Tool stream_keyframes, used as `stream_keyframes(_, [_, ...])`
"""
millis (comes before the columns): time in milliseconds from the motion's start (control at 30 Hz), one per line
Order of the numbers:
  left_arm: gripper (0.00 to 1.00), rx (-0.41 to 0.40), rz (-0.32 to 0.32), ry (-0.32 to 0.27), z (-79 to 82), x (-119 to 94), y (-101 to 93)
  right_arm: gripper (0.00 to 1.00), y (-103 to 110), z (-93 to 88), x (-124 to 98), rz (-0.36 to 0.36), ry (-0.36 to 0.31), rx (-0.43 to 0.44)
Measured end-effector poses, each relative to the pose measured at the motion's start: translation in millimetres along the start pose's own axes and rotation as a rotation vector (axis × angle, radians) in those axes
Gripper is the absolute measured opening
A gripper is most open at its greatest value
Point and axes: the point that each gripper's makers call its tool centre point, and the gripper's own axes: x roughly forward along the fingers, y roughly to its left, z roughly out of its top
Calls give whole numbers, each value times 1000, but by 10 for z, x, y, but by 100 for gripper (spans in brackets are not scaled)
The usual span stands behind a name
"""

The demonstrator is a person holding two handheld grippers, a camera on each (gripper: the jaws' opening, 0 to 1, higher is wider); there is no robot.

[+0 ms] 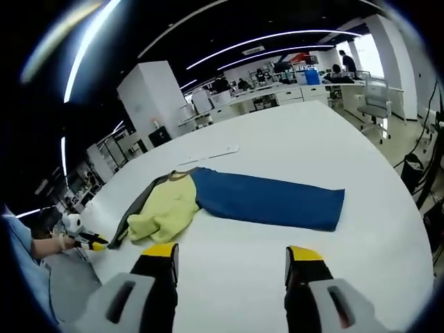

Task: Fold the garment on the visible template until the final outline fits inside the template.

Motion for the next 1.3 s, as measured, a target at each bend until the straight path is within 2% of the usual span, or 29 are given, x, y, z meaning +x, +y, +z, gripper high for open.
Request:
stream_keyframes(167, [13,5,5,12,-22,45,23,60,-54,-9,2,-4,-1,13])
stream_keyframes(433, [4,-16,17,19,-31,82,139,59,-76,-17,6,-1,2,18])
stream_keyframes(533, [0,-24,15,22,-32,76,126,58,-69,-37,9,0,6,18])
stream_keyframes(700, [0,-58,8,25,-42,54,103,57,-54,-59,3,1,8,21])
stream_keyframes(767, [0,-71,2,8,-6,28,98,57,-38,-55,-5,4,6,20])
stream_keyframes(867, [0,-60,0,10,-3,29,82,57,-32,-46,-14,2,3,18])
stream_keyframes(967, [13,-75,11,31,-49,41,89,57,-50,-23,-23,5,-7,18])
stream_keyframes(1000, [15,-78,2,13,-22,48,61,57,-59,-20,-23,5,-10,18])
stream_keyframes(1300, [8,-70,-1,19,0,109,38,56,-117,-45,-33,1,-10,19])
